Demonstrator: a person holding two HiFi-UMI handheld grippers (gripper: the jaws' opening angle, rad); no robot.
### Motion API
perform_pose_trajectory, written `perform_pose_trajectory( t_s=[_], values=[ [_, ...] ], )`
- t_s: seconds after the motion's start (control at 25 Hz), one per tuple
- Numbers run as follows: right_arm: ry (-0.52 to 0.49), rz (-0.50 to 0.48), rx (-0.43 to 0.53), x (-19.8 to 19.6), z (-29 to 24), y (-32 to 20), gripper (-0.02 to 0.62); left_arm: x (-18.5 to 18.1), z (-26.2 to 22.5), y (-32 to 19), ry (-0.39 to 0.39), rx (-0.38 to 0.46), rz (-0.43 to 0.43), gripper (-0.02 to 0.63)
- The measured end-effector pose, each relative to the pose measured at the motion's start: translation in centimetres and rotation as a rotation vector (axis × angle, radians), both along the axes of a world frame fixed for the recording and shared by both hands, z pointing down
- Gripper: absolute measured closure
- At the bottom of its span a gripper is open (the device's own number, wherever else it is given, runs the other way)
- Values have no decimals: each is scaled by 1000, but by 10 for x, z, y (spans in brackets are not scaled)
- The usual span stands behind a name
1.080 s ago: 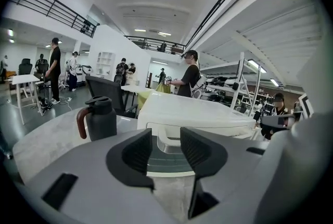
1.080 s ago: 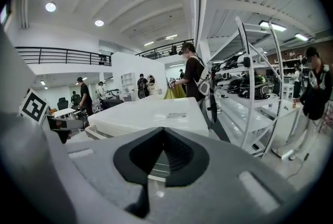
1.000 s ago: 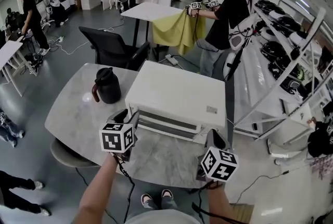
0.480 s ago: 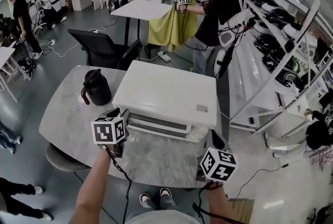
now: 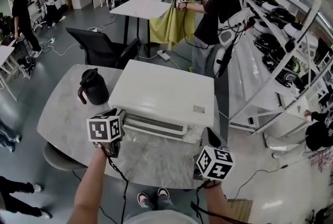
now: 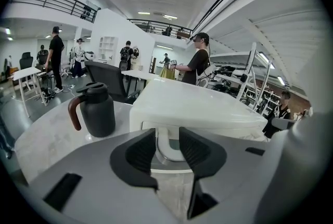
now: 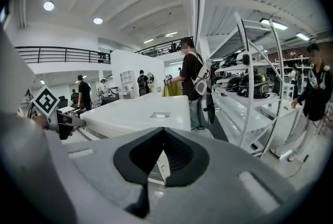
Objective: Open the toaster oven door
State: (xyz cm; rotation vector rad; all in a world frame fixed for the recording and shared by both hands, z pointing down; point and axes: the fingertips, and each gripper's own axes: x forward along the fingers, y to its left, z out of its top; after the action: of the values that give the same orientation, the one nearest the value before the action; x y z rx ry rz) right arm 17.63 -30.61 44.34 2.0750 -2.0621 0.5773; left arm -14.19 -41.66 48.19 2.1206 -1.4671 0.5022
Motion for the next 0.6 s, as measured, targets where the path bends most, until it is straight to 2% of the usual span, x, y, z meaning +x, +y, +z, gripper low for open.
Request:
perform_pose_trajectory(
  t_s=[0.24,0.6],
  values=[
    [-8,-18,2,-6,1,0,591,2,0,4,-3,15,-25,477],
    [-12,-21,11,-12,-2,5,591,-2,4,19,3,10,-18,477]
  ],
)
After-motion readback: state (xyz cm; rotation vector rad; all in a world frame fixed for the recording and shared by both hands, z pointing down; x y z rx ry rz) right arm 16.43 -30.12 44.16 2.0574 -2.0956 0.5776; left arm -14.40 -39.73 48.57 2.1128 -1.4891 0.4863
